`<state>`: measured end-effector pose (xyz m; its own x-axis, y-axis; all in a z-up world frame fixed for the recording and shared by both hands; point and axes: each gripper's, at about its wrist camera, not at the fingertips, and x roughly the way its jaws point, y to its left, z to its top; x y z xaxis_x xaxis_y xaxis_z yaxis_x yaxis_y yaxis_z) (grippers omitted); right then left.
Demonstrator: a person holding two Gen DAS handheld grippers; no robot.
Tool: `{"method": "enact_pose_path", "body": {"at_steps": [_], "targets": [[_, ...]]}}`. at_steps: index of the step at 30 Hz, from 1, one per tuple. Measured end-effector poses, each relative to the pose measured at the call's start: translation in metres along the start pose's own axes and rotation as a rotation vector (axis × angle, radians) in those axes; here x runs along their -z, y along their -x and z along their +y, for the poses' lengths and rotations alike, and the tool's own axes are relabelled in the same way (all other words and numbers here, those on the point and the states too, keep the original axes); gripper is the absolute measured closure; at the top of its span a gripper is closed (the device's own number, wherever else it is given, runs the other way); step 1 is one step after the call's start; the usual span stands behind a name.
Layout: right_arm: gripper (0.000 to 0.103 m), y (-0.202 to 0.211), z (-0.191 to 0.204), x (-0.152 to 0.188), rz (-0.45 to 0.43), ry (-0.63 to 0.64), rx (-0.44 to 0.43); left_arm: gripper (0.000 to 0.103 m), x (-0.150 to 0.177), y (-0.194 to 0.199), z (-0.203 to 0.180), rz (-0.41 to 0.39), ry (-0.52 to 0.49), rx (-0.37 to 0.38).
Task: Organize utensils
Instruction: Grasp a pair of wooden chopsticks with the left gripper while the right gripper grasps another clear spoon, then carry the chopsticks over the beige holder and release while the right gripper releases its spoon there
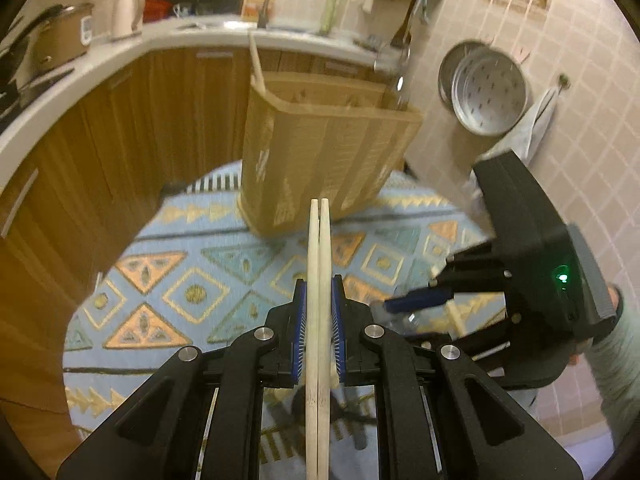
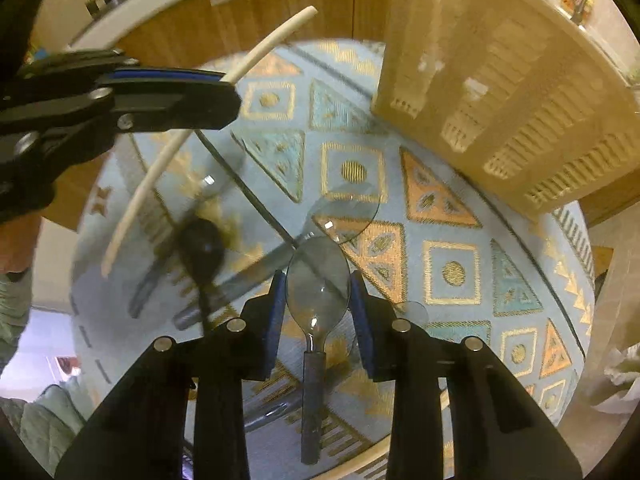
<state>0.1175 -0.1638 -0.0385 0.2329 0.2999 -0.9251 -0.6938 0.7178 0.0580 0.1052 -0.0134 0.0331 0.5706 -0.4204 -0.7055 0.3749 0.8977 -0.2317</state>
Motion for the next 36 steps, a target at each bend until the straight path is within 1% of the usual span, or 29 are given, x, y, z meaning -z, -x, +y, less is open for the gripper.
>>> {"method": "enact_pose_path", "body": {"at_steps": [2,3,5,6,7,9,11,12,14,16,17,20,22,23,24,27,29,32,34,36], "targets": [[0.074,0.023,-0.003,0.004,-0.082,-0.016,-0.022,0.093,-0.004,0.013,-0.004,-0.057,0.006,0.010],[0.074,0.031,-0.005,0.007,-0.108,-0.025,-0.024,0.093,-0.006,0.019,-0.007,-0.089,0.006,0.014],[0.074,0.052,-0.013,0.012,-0.187,-0.070,-0.031,0.093,-0.013,0.032,-0.015,-0.160,0.007,0.010],[0.074,0.062,-0.016,0.013,-0.232,-0.097,-0.046,0.093,-0.017,0.039,-0.017,-0.201,0.013,0.000],[0.074,0.073,-0.025,0.016,-0.291,-0.131,-0.072,0.093,-0.020,0.043,-0.018,-0.225,0.017,-0.004],[0.074,0.089,-0.042,0.018,-0.380,-0.191,-0.114,0.093,-0.028,0.052,-0.021,-0.299,0.018,-0.010],[0.074,0.103,-0.050,0.013,-0.438,-0.227,-0.131,0.093,-0.038,0.058,-0.026,-0.365,0.005,-0.003],[0.074,0.113,-0.054,0.011,-0.483,-0.243,-0.140,0.093,-0.044,0.060,-0.030,-0.397,0.000,0.006],[0.074,0.131,-0.057,0.006,-0.556,-0.261,-0.123,0.093,-0.055,0.065,-0.039,-0.477,-0.013,0.011],[0.074,0.148,-0.063,0.001,-0.627,-0.285,-0.110,0.093,-0.068,0.071,-0.049,-0.562,-0.034,-0.003],[0.074,0.158,-0.068,-0.003,-0.661,-0.300,-0.095,0.093,-0.073,0.071,-0.053,-0.589,-0.037,-0.008],[0.074,0.183,-0.080,-0.016,-0.776,-0.348,0.011,0.093,-0.092,0.073,-0.063,-0.691,-0.038,-0.040],[0.074,0.195,-0.088,-0.022,-0.841,-0.383,0.069,0.093,-0.104,0.069,-0.063,-0.741,-0.030,-0.067],[0.074,0.198,-0.092,-0.027,-0.872,-0.397,0.107,0.093,-0.110,0.066,-0.063,-0.761,-0.018,-0.074],[0.074,0.201,-0.096,-0.032,-0.908,-0.410,0.164,0.093,-0.116,0.062,-0.061,-0.777,-0.006,-0.079],[0.074,0.203,-0.111,-0.042,-0.973,-0.458,0.251,0.093,-0.126,0.049,-0.057,-0.811,0.012,-0.109],[0.074,0.202,-0.118,-0.047,-1.002,-0.472,0.307,0.093,-0.130,0.041,-0.054,-0.823,0.027,-0.119],[0.074,0.195,-0.124,-0.052,-1.021,-0.472,0.430,0.093,-0.133,0.026,-0.050,-0.855,0.039,-0.168],[0.074,0.188,-0.127,-0.052,-1.020,-0.474,0.459,0.093,-0.133,0.015,-0.046,-0.862,0.049,-0.188],[0.074,0.175,-0.135,-0.054,-1.016,-0.493,0.460,0.093,-0.132,0.008,-0.041,-0.857,0.057,-0.192]]}}
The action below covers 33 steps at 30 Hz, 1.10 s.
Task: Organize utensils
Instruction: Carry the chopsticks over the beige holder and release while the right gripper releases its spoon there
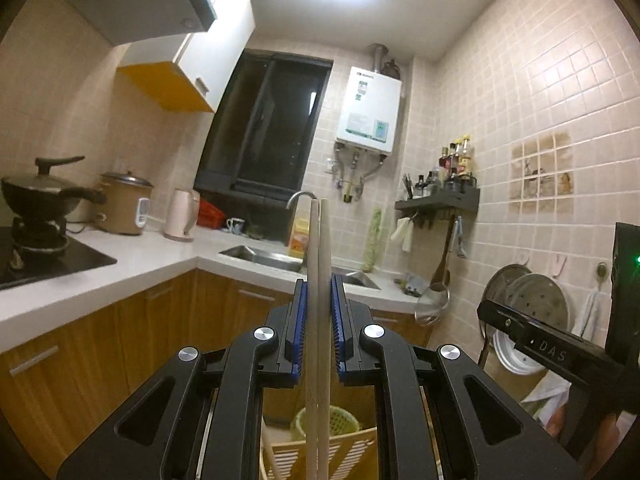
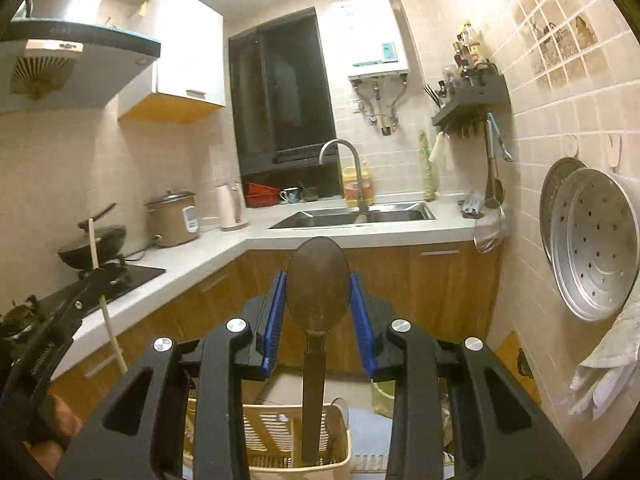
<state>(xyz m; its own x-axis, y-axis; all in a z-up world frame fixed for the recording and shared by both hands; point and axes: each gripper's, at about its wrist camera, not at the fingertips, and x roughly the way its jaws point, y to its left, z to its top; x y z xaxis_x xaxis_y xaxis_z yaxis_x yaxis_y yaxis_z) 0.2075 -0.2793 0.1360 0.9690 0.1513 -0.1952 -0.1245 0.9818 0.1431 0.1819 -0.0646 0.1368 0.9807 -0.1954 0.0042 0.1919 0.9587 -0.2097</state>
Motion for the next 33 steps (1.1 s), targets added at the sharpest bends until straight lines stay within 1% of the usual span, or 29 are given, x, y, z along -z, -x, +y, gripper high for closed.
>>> {"method": "enact_pose_path", "body": {"at_steps": [4,7,11,16,19,21,23,24,25,26,27,30,33], "targets": [[0.074,-0.014,-0.002,0.018,0.001,-0.017,0.017,0.093,0.015,-0.010,0.006,-0.010,0.013,-0.048],[0.074,-0.027,-0.007,0.027,0.039,-0.061,0.005,0.093,0.025,-0.012,0.004,-0.029,-0.019,-0.091],[0.074,-0.031,-0.005,0.040,0.035,-0.041,0.023,0.093,0.034,-0.012,0.004,-0.022,-0.037,-0.101],[0.074,-0.028,0.001,0.049,0.045,-0.025,0.000,0.092,0.042,-0.014,0.007,0.001,-0.032,-0.103],[0.073,-0.024,0.004,0.053,0.042,-0.009,-0.008,0.092,0.047,-0.010,0.010,0.014,-0.034,-0.104],[0.073,-0.022,0.006,0.057,0.055,-0.006,-0.015,0.092,0.051,-0.006,0.011,0.022,-0.045,-0.105],[0.073,-0.020,0.007,0.058,0.073,0.010,-0.009,0.082,0.051,-0.001,0.012,0.032,-0.056,-0.103],[0.070,-0.018,0.008,0.059,0.081,0.022,-0.009,0.067,0.050,0.002,0.013,0.037,-0.057,-0.099],[0.056,-0.015,0.008,0.059,0.081,0.026,-0.011,0.057,0.048,0.005,0.014,0.040,-0.054,-0.093],[0.040,-0.011,0.007,0.059,0.074,0.023,-0.014,0.057,0.044,0.012,0.016,0.041,-0.051,-0.080],[0.039,-0.005,0.005,0.058,0.067,0.015,-0.019,0.057,0.040,0.018,0.017,0.043,-0.053,-0.068],[0.039,0.006,0.000,0.052,0.094,-0.020,-0.040,0.055,0.025,0.038,0.021,0.041,-0.063,-0.046],[0.039,0.021,-0.006,0.041,0.095,-0.063,-0.039,0.055,0.007,0.055,0.026,0.058,-0.048,-0.003]]}}
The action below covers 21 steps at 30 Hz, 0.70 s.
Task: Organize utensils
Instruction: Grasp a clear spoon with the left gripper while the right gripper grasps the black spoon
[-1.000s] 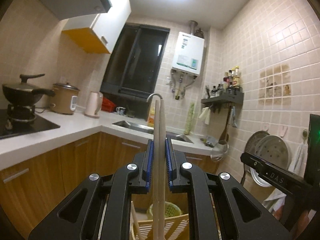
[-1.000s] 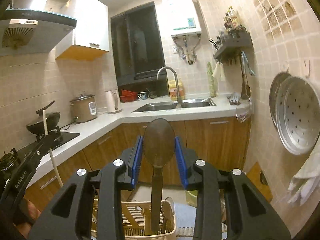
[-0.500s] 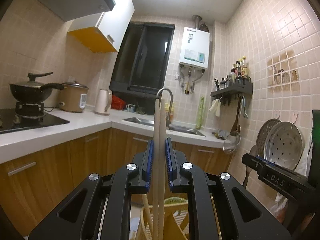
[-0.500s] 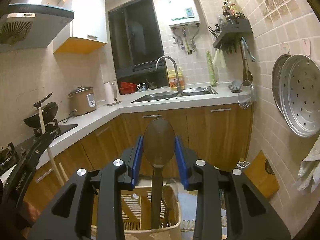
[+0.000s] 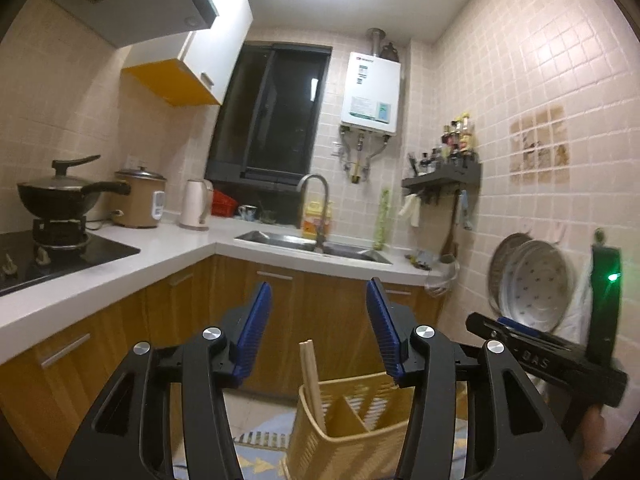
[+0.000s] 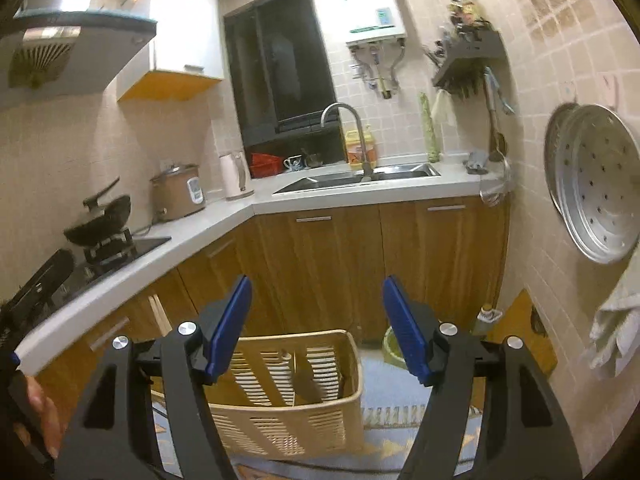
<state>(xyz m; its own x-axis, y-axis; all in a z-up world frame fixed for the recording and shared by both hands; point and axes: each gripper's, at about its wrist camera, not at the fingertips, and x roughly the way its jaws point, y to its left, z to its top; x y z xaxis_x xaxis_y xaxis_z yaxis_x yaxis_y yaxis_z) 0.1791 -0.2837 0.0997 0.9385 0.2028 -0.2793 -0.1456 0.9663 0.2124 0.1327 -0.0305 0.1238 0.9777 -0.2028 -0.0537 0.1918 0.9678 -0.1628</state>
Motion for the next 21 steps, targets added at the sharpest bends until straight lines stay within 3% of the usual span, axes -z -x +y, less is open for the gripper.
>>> {"method": "enact_pose_path", "body": {"at_steps": [5,11,13,16,21], "targets": [[0.039,0.033,0.004,-0.019,0.008,-0.016,-0.027,0.055,-0.035,0.034,0.005,0.068,0.013,0.053],[0.039,0.056,0.019,-0.022,0.151,0.015,-0.098,0.055,-0.039,0.065,0.004,0.240,-0.041,0.111],[0.039,0.056,0.028,-0.013,0.230,0.048,-0.114,0.055,-0.028,0.073,0.009,0.285,-0.048,0.078],[0.039,0.048,0.044,0.012,0.393,0.102,-0.160,0.055,0.000,0.071,0.026,0.416,-0.007,0.070],[0.039,0.024,0.061,0.072,0.685,0.128,-0.187,0.057,0.065,0.044,0.059,0.708,0.078,0.082]]}}
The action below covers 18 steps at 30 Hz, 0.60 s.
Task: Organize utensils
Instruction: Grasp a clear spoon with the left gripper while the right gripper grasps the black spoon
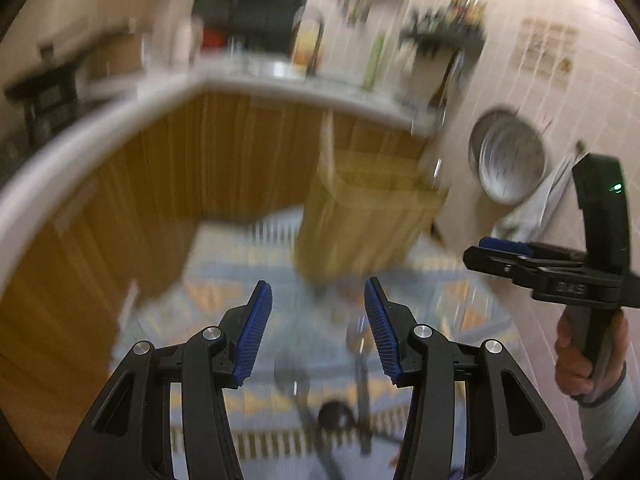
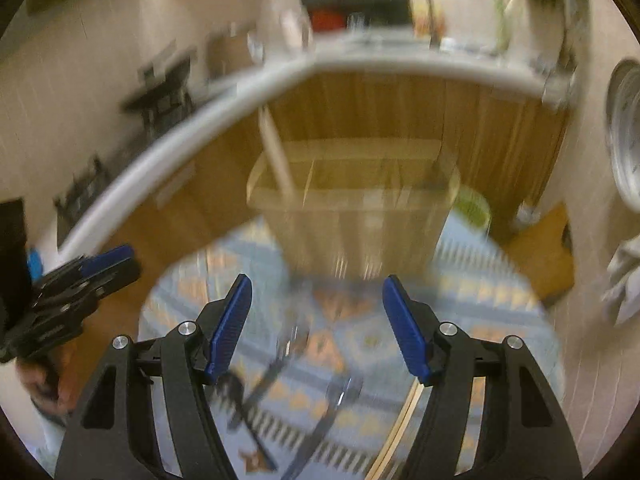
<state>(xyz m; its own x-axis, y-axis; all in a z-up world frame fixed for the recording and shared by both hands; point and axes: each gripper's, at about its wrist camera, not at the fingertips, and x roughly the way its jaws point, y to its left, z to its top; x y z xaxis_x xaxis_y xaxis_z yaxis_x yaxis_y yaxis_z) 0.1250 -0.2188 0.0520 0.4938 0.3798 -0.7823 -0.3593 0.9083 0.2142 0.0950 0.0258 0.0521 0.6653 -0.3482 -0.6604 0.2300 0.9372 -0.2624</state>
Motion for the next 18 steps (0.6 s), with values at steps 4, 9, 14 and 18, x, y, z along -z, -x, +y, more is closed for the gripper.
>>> {"method": "enact_pose_path", "body": {"at_steps": [4,9,14,18], "targets": [[0.039,-0.034,0.015,0.029,0.126,0.056,-0.063,0.057,0.027,-0.048,0.019,0.201,0.007,0.006],[0.039,-0.057,0.057,0.062,0.178,0.253,-0.126,0.057,0.041,-0.080,0.032,0.281,0.032,-0.029],[0.042,-0.074,0.082,0.088,0.183,0.375,-0.136,0.057,0.044,-0.087,0.042,0.291,0.057,0.000],[0.044,-0.089,0.092,0.092,0.189,0.409,-0.155,0.057,0.046,-0.091,0.046,0.304,0.089,0.034]]}}
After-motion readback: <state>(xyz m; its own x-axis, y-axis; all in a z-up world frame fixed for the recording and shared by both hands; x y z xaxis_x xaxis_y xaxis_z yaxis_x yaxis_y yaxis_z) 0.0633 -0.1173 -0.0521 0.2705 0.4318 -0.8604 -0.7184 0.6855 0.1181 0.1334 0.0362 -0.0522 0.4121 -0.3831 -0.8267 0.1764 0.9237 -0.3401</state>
